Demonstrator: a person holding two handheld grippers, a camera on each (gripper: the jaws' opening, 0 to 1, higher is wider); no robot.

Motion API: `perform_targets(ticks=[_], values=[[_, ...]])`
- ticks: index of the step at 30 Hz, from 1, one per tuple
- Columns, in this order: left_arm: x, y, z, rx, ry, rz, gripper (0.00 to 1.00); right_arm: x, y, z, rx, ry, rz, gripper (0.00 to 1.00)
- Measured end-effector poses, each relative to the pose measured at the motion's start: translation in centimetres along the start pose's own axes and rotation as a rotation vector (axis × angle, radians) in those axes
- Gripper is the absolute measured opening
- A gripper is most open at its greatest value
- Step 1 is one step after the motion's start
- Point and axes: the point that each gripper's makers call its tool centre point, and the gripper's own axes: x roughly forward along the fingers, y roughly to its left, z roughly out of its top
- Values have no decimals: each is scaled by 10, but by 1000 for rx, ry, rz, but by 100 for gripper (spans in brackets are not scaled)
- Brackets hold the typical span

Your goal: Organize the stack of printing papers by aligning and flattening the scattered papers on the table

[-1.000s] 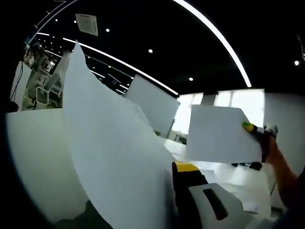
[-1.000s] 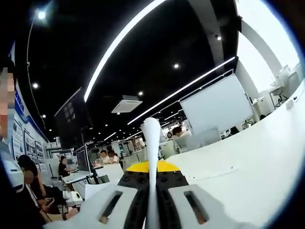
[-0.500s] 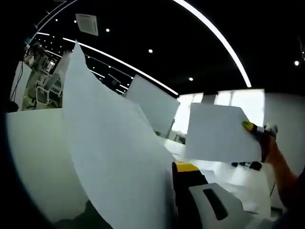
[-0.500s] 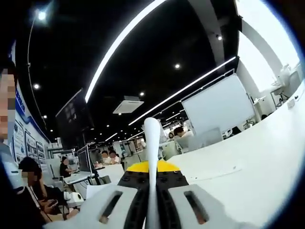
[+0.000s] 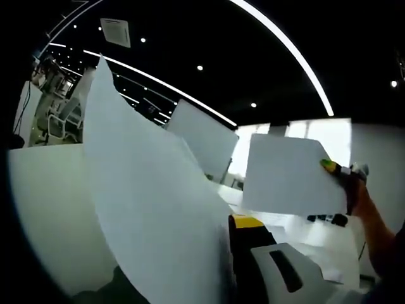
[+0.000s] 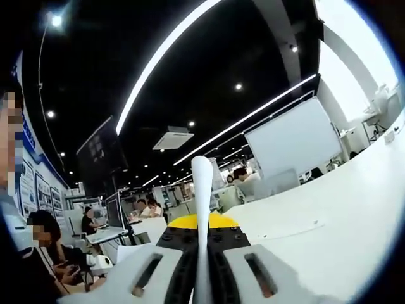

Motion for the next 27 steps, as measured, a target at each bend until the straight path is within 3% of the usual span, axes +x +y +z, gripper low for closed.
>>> perform_targets(ticks=[27], values=[[0, -2, 0, 3, 2, -1, 19, 5, 18, 2, -8, 2, 37, 0]])
